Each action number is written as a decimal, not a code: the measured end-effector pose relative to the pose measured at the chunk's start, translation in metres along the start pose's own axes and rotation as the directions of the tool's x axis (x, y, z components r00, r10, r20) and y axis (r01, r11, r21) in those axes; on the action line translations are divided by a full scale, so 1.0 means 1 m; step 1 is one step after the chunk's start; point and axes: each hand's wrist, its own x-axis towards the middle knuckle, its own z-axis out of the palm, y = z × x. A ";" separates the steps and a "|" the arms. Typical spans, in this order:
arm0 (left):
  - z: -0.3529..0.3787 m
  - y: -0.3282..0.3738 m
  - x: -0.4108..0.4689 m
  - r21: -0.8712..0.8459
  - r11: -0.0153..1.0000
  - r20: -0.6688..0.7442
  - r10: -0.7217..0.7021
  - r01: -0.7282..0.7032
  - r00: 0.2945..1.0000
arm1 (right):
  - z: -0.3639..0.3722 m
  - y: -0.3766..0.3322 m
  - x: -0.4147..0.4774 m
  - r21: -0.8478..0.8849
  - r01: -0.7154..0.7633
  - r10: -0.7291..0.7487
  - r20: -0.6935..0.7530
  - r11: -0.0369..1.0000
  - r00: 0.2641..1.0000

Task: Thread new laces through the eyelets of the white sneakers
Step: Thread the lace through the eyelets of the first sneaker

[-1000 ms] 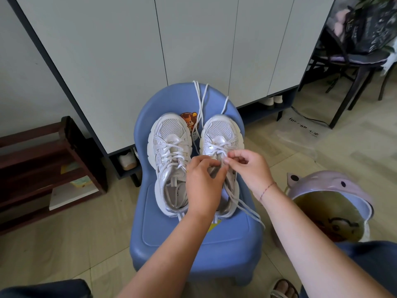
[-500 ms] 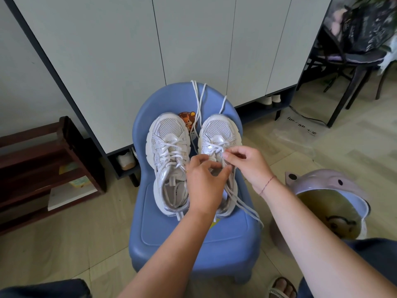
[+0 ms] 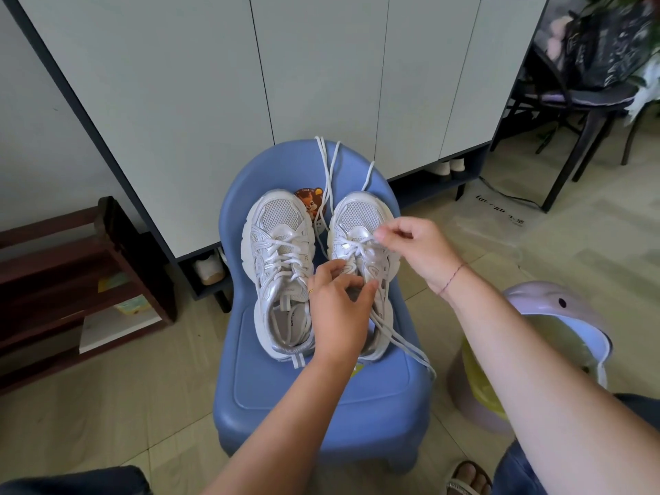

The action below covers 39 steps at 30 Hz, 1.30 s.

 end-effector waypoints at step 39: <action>0.002 -0.004 -0.002 -0.021 1.000 -0.025 0.015 -0.016 1.000 | 0.019 0.032 -0.023 0.059 -0.057 0.064 -0.117 0.997 0.991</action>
